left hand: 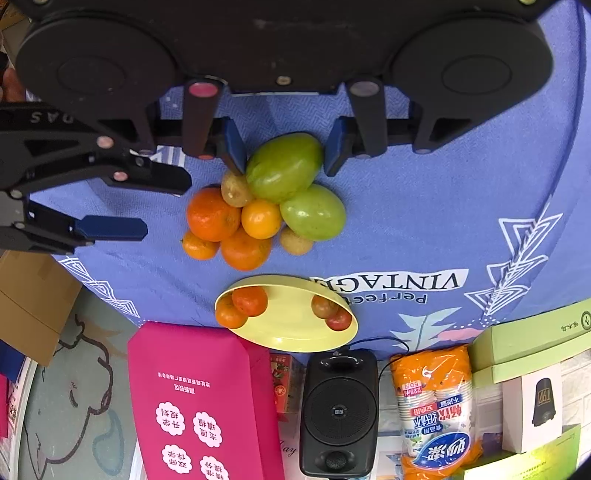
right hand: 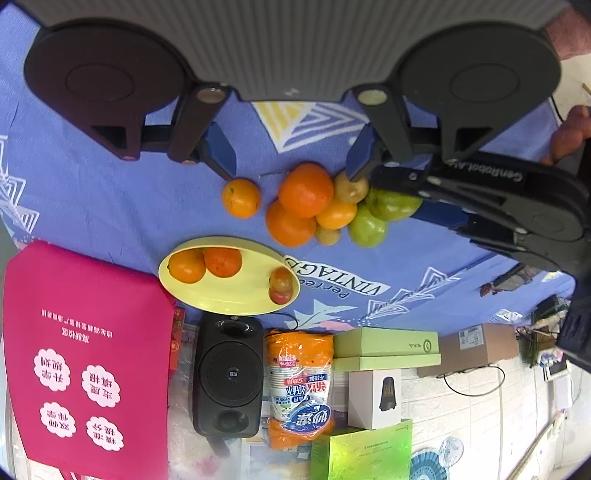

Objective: Organize fruits
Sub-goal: 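Grasp a green mango with the left tool while the right tool grasps an orange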

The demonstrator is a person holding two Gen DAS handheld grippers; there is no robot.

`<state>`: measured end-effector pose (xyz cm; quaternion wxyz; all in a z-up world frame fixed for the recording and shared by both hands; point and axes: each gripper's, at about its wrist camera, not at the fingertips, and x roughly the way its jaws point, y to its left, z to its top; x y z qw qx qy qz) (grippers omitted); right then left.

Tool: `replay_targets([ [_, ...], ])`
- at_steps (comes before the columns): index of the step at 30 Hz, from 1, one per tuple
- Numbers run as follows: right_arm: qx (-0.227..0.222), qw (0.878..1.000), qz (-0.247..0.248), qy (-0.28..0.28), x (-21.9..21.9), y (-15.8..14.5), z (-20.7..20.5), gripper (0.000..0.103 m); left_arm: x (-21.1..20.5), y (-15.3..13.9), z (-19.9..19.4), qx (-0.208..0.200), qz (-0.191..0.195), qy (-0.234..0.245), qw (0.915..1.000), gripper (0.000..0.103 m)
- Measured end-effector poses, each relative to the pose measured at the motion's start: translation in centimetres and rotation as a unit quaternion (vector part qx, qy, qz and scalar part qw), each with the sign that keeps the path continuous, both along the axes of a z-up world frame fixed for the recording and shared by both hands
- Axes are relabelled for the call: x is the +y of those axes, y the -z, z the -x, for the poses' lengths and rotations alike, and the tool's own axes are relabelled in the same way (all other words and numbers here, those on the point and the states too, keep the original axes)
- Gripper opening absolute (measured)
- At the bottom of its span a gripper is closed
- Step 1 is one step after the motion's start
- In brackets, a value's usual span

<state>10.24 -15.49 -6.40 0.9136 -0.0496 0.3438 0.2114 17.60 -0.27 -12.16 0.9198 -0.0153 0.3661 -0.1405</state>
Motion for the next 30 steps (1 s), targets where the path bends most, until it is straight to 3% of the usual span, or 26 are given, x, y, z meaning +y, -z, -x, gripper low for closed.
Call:
replay_targets([
  [3,0.000,1.000,0.006,0.002,0.4,0.1,-0.4,0.064,0.3,0.0,0.1,0.000,0.001,-0.004,1.0000,0.045],
  [7,0.007,1.000,0.001,-0.002,0.7,0.5,-0.9,0.052,0.8,0.0,0.1,0.002,0.004,-0.010,0.9999,0.045],
  [27,0.035,0.999,-0.004,-0.017,2.8,2.5,-3.8,0.050,1.0,0.2,-0.1,0.005,0.008,-0.026,0.9996,0.045],
  [30,0.032,0.999,-0.003,-0.016,2.7,2.4,-3.7,0.043,0.9,0.5,-0.4,0.009,0.012,-0.024,0.9996,0.045],
])
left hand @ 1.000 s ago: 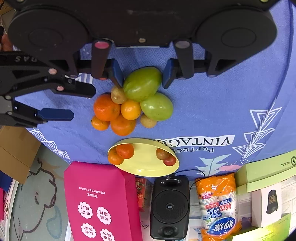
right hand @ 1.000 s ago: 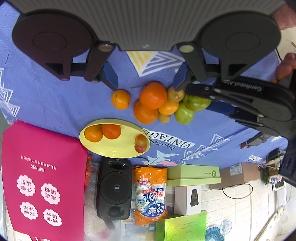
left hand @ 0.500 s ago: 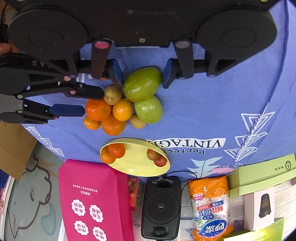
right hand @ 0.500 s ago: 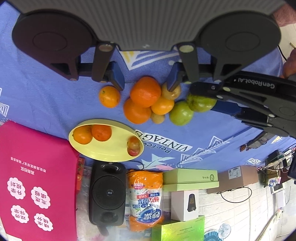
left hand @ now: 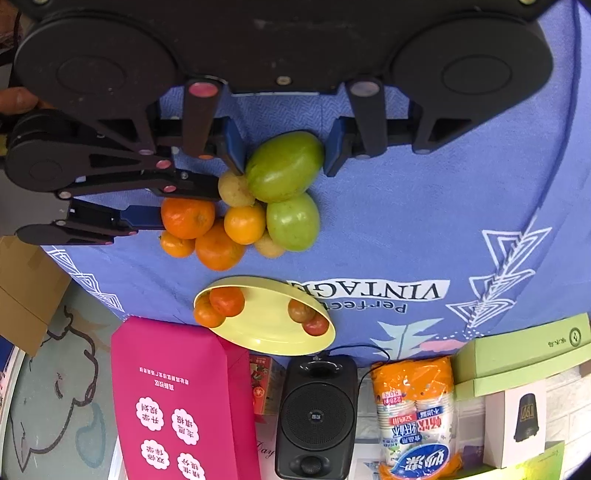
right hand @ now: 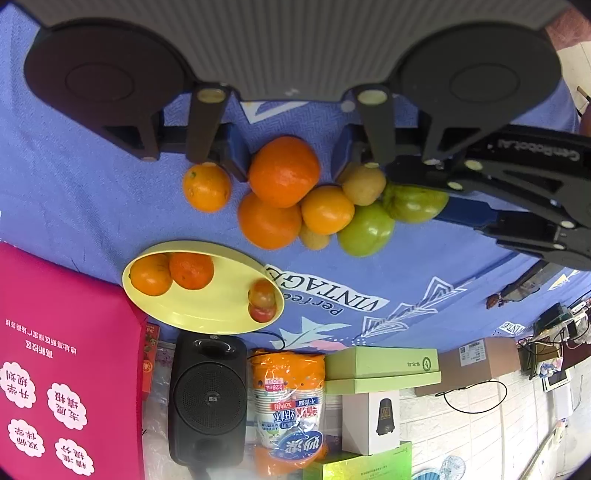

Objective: Organize fruits
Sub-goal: 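Grasp a green mango with the left tool while the right tool grasps an orange, then lower the mango and orange onto the yellow plate and open both tools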

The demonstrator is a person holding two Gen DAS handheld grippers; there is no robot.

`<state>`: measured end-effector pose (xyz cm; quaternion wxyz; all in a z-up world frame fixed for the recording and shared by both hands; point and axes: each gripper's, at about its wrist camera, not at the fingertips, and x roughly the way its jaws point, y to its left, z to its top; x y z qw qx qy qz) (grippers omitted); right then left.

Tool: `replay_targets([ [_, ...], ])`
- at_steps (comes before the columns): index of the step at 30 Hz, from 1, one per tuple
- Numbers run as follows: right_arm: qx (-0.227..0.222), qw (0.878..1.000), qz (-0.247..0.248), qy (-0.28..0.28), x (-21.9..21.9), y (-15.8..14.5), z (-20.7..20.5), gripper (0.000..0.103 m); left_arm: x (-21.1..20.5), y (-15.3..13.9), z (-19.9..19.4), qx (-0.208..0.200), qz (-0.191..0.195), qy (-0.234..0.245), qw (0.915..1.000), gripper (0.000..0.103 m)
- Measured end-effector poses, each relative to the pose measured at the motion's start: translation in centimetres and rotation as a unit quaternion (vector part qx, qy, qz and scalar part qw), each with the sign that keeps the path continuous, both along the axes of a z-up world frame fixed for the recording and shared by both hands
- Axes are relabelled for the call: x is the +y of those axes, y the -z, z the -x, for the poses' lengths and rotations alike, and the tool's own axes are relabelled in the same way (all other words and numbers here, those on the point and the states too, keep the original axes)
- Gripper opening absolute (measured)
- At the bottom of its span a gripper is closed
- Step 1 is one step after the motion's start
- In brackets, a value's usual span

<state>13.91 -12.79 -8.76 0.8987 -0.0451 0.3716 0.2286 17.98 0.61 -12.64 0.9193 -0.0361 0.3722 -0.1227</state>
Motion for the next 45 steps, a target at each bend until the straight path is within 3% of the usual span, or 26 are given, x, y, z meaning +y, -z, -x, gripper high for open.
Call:
replay_targets([
  [1,0.000,1.000,-0.001,0.000,-0.1,0.0,0.1,0.040,0.0,0.1,-0.1,0.001,0.000,0.001,1.0000,0.045],
  [31,-0.007,1.000,-0.026,0.014,-3.3,-2.0,4.9,0.039,1.4,-2.4,3.1,-0.025,-0.001,-0.009,0.9996,0.043],
  [45,-0.024,0.999,-0.031,0.035,-4.9,-3.4,4.7,0.039,0.9,-3.3,2.2,-0.033,-0.009,0.004,0.9994,0.043],
])
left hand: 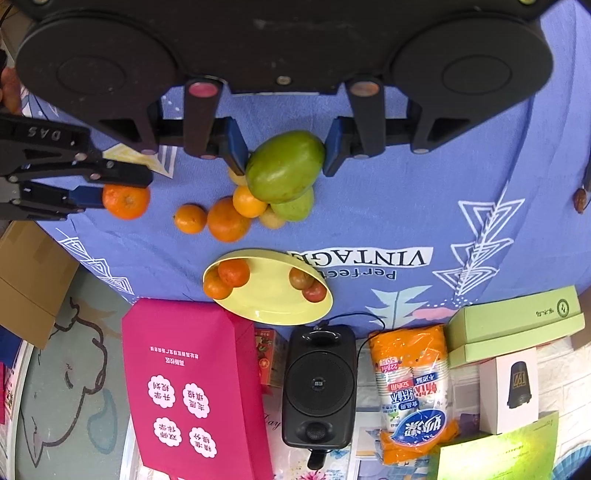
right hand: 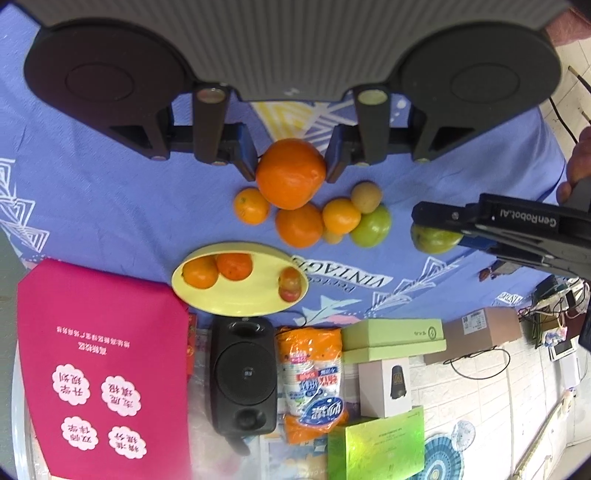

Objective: Organize fruits
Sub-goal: 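Lower the mango and orange onto the yellow plate and open both tools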

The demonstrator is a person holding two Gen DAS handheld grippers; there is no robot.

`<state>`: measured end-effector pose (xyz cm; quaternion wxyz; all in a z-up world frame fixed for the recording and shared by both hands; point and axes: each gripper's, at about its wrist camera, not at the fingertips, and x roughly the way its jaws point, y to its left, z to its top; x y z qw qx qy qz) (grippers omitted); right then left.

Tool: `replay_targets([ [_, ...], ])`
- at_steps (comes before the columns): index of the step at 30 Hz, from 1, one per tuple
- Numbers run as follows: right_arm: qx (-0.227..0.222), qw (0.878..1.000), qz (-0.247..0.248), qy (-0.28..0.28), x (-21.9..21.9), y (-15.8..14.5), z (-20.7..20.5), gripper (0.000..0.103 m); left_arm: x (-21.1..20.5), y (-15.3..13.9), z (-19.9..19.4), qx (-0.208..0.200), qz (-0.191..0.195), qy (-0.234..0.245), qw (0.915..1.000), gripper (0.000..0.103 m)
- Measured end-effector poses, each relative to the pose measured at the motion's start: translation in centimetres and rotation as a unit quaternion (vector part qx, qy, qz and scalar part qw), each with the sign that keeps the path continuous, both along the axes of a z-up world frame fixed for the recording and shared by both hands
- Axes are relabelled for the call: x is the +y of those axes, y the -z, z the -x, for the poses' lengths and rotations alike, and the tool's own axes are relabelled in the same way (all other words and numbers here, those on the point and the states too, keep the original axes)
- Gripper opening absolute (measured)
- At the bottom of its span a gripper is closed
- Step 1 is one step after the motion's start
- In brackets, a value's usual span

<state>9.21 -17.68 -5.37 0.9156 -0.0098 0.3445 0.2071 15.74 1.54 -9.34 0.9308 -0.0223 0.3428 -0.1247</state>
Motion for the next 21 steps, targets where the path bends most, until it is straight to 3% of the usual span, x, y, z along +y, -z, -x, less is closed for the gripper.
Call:
replay_targets([
  [9,-0.010,1.000,-0.007,0.018,-1.3,-0.8,-1.3,0.039,-0.2,-0.7,-2.5,-0.007,0.000,0.014,0.9999,0.043],
  [17,-0.034,0.999,0.008,0.007,-0.2,-2.0,-6.1,0.039,-1.2,-2.1,-9.3,-0.026,-0.036,0.024,0.9987,0.043],
  [21,-0.046,0.999,0.018,0.001,0.3,-2.8,-8.3,0.039,-1.3,-2.5,-12.6,-0.026,-0.035,0.027,0.9987,0.043],
])
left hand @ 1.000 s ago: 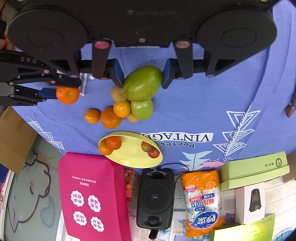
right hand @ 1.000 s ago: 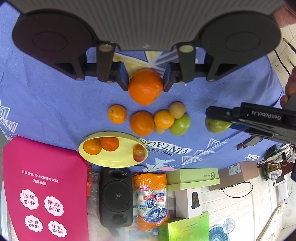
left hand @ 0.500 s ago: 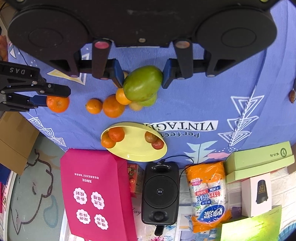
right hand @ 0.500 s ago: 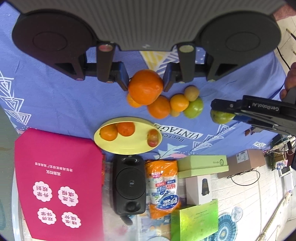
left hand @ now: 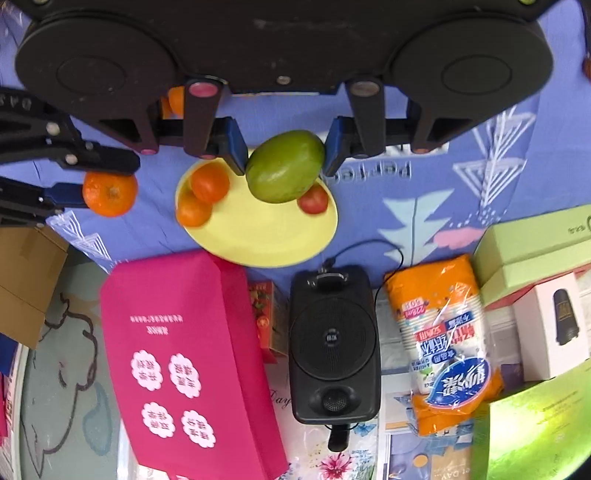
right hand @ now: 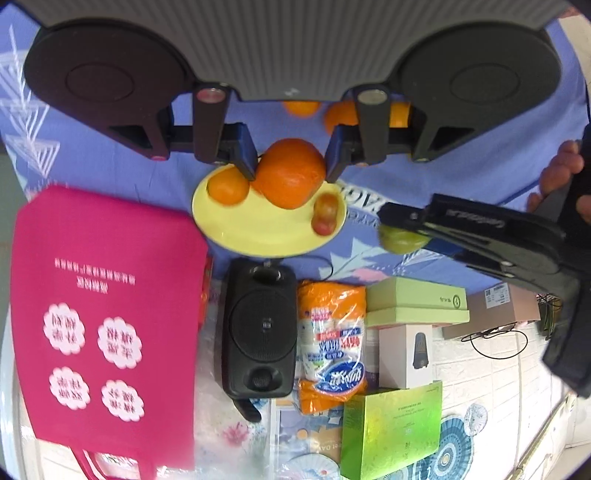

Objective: Organize fruits
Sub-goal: 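Lower the mango and orange onto the yellow plate and open both tools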

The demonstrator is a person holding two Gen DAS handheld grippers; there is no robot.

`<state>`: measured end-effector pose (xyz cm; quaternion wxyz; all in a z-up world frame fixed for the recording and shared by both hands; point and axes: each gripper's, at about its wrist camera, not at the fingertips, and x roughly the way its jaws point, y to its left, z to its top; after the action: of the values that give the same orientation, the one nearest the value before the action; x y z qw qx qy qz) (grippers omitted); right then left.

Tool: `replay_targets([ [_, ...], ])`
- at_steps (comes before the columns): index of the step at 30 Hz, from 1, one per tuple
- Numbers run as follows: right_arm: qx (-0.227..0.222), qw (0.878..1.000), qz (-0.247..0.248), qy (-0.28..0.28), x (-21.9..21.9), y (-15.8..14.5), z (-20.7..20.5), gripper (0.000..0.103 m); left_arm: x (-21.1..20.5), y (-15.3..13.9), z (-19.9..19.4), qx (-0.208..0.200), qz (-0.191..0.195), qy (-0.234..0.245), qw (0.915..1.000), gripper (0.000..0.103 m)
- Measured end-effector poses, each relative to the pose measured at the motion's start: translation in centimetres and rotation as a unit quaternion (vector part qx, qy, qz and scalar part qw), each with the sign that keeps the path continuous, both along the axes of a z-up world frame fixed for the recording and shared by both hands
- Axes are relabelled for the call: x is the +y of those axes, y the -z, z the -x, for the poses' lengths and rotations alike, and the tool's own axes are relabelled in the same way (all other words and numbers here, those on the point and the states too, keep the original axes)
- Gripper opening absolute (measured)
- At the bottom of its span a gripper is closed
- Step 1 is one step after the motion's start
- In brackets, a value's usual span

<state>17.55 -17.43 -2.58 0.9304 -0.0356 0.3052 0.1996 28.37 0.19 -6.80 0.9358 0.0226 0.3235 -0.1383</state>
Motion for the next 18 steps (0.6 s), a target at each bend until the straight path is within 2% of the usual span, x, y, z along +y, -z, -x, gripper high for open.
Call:
replay_targets([
  [7,0.005,1.000,0.010,-0.005,0.5,0.3,-3.4,0.039,-1.5,0.1,-5.5,-0.002,-0.027,0.009,0.9996,0.043],
  [18,0.026,1.000,0.012,-0.009,1.7,2.5,-6.8,0.039,-4.0,3.2,-14.1,0.047,-0.016,0.012,0.9987,0.043],
])
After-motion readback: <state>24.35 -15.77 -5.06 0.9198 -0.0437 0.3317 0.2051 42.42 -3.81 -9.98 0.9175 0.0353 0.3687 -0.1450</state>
